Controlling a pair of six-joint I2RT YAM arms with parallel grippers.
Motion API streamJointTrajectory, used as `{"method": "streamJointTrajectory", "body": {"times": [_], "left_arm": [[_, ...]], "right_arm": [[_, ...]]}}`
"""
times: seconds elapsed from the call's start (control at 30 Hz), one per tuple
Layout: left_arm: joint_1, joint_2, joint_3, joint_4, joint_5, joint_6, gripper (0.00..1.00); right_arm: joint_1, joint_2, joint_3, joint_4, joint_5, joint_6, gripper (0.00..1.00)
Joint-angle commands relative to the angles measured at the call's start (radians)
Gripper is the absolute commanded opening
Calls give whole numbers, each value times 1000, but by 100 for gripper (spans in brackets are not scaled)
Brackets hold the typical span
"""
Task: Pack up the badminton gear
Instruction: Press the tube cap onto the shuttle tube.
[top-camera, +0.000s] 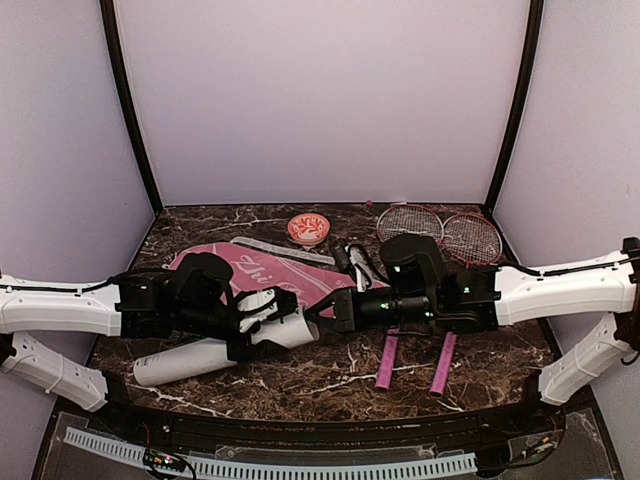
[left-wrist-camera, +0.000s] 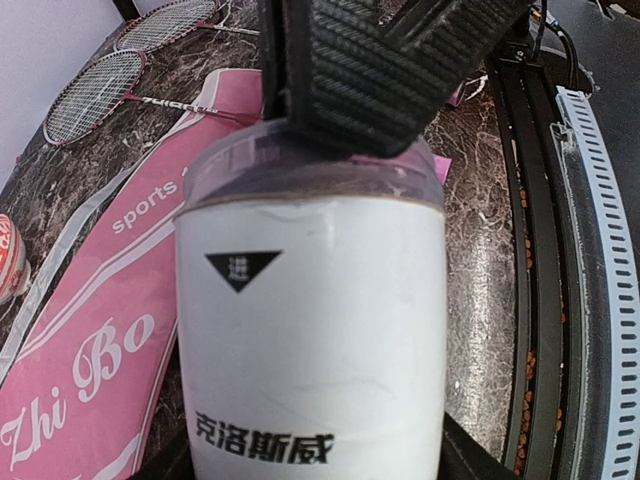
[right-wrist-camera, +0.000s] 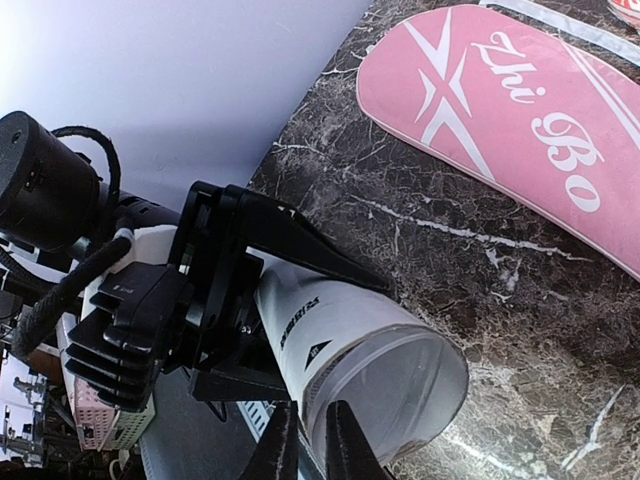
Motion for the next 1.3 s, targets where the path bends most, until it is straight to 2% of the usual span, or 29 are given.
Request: {"method": "streamJointTrajectory", "body": {"times": [0.0,0.27,0.97,1.27], "left_arm": [[-4,-30,22,58,23,10,64],[-5,-33,21,61,24,10,64],[-5,-41,16,71,46,3,64],[-5,-36,17,71,49,2,64]], "right_arm": [[-3,17,12,59,-25,7,9],[-3,33,3,74,-17,34,0],[-2,81,-45,213,-66,94,0],[5,93,-33,227,-92,85,9]]}}
